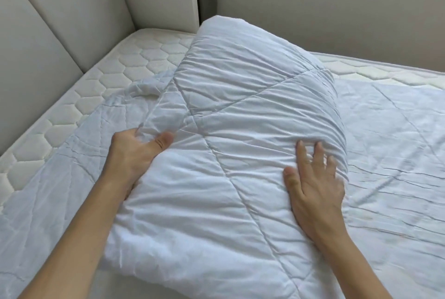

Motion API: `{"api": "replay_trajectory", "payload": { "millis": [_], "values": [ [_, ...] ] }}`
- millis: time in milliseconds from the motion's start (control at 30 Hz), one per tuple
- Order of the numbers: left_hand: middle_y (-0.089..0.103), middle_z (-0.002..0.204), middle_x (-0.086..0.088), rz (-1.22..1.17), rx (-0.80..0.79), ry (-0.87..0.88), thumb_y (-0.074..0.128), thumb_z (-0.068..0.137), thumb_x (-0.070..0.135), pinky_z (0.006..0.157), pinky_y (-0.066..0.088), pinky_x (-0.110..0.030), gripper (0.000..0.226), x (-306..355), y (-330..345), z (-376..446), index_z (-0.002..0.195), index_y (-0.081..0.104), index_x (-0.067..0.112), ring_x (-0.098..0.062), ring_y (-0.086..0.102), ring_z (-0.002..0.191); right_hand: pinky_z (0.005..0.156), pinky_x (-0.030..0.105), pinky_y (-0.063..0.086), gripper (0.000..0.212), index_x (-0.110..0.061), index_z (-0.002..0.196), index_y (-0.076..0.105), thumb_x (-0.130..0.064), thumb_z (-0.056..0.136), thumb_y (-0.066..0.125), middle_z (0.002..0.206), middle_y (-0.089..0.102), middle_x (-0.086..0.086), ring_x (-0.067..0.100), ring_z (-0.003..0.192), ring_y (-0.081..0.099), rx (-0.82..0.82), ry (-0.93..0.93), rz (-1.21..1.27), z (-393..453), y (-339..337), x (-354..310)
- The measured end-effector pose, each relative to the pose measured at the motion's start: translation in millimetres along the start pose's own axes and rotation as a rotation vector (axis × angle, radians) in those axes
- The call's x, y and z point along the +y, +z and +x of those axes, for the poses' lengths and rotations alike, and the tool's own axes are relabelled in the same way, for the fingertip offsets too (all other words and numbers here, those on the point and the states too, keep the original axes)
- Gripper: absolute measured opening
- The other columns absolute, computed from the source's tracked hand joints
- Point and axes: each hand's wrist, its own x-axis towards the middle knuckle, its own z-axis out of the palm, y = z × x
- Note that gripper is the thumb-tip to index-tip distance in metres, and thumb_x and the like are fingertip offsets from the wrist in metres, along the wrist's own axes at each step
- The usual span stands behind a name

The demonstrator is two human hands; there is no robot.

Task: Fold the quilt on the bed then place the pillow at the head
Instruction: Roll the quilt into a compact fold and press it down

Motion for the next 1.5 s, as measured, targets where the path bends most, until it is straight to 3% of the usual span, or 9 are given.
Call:
{"api": "replay_trajectory", "payload": {
  "millis": [167,300,467,600,733,933,1100,1300,1500],
  "values": [
    [0.074,0.084,0.0,0.108,-0.002,-0.23,0.091,0.065,0.051,0.088,0.058,-0.044,0.041,-73.7,10.3,7.4,0.08,0.072,0.019,-0.03,0.072,0.09,0.12,0.063,0.009,0.072,-0.046,0.16,0.008,-0.07,0.092,0.009,0.173,0.005,-0.001,0.035,0.157,0.006,0.002,0.016,-0.166,-8.4,53.8,-2.0],
    [0.07,0.093,-0.004,0.235,-0.032,-0.188,0.081,0.077,0.054,0.077,0.051,-0.038,0.046,-85.7,16.2,15.1,0.097,0.069,0.014,-0.032,0.066,0.096,0.121,0.062,0.006,0.076,-0.046,0.16,0.001,-0.071,0.088,0.003,0.173,-0.001,-0.003,0.035,0.157,0.001,-0.066,0.058,-0.25,3.6,63.3,1.5],
    [0.045,0.144,-0.02,0.717,-0.017,0.481,0.063,0.094,0.025,0.104,0.041,-0.056,0.057,-57.0,23.8,-18.4,0.148,0.047,0.016,-0.042,0.042,0.132,0.123,0.06,0.002,0.089,-0.045,0.16,0.003,-0.077,0.078,-0.006,0.173,-0.006,0.0,0.032,0.158,-0.005,-0.14,0.156,-0.14,-4.0,33.2,-33.6],
    [0.021,0.169,-0.006,0.888,-0.354,0.742,0.037,0.096,0.057,0.121,0.017,-0.062,0.063,-68.4,53.3,-66.4,0.157,0.032,0.039,-0.035,0.014,0.156,0.122,0.061,0.003,0.089,-0.046,0.159,0.016,-0.084,0.083,-0.009,0.173,0.002,0.004,0.034,0.158,-0.002,-0.121,-0.006,-0.172,-60.5,48.8,-79.3],
    [0.006,0.172,0.002,1.087,-0.329,0.62,0.029,0.094,0.071,0.114,0.009,-0.074,0.071,-134.5,34.3,-56.8,0.159,0.013,0.048,-0.034,0.004,0.157,0.114,0.074,0.017,0.065,-0.042,0.157,0.032,-0.067,0.098,0.031,0.17,0.02,0.003,0.04,0.155,0.019,-0.136,-0.081,-0.38,-104.4,85.1,-29.0],
    [0.006,0.172,0.001,1.134,-0.384,0.477,0.018,0.096,0.072,0.114,0.025,-0.069,0.073,-169.9,6.2,-50.1,0.161,0.008,0.04,-0.034,0.006,0.157,0.116,0.073,0.011,0.065,-0.045,0.158,0.022,-0.067,0.097,0.028,0.171,0.014,-0.004,0.037,0.157,0.013,-0.098,0.033,-0.35,-108.8,87.3,12.1],
    [0.007,0.172,0.003,1.091,-0.385,0.417,0.011,0.097,0.072,0.111,0.031,-0.07,0.072,-163.3,8.9,-50.4,0.161,0.003,0.041,-0.033,0.008,0.156,0.119,0.069,0.01,0.069,-0.052,0.158,0.005,-0.075,0.094,-0.003,0.168,-0.014,-0.019,0.026,0.158,-0.008,-0.114,0.294,-0.22,-109.6,73.6,32.3],
    [0.002,0.172,0.003,0.895,-0.304,0.563,0.015,0.096,0.067,0.117,0.008,-0.069,0.064,-102.6,22.7,-36.6,0.157,0.003,0.052,-0.029,-0.004,0.158,0.121,0.063,0.009,0.072,-0.06,0.153,-0.005,-0.078,0.084,0.002,0.171,-0.01,-0.015,0.027,0.158,-0.005,-0.046,0.222,-0.116,-67.2,35.9,14.3],
    [-0.009,0.171,0.008,1.055,-0.262,0.636,0.014,0.096,0.069,0.114,-0.005,-0.075,0.065,-20.4,113.9,42.5,0.156,-0.005,0.053,-0.034,-0.013,0.156,0.119,0.07,-0.001,0.065,-0.056,0.155,-0.004,-0.071,0.095,0.015,0.17,-0.016,-0.012,0.032,0.156,-0.016,-0.035,0.04,-0.211,39.2,30.4,-22.7]
  ]
}}
